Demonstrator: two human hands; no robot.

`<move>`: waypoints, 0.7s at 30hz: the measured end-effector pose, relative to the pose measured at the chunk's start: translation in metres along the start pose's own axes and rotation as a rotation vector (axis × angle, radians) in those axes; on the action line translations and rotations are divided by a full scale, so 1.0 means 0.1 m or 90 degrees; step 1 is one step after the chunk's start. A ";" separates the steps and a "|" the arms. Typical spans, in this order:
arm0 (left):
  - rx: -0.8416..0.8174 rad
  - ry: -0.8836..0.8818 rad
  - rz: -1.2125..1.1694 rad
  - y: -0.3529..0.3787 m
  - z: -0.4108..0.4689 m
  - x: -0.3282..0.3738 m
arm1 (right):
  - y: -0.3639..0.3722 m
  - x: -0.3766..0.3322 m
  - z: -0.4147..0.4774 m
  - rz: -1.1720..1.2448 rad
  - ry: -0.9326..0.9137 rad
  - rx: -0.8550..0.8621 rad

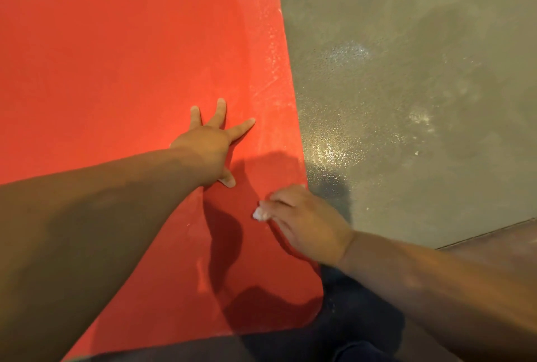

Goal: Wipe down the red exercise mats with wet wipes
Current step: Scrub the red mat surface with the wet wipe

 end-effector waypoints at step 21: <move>0.012 0.046 0.071 -0.01 -0.14 -0.14 | -0.29 0.56 1.05 -0.061 0.136 0.070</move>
Point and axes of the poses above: each hand's wrist, its own z-axis towards the middle knuckle, its own y-axis out of the palm, x = y × z, the point moved 4 cm from there along z, towards the middle knuckle, and after that the axes turned 9 degrees about -z, right-handed, at the moved point
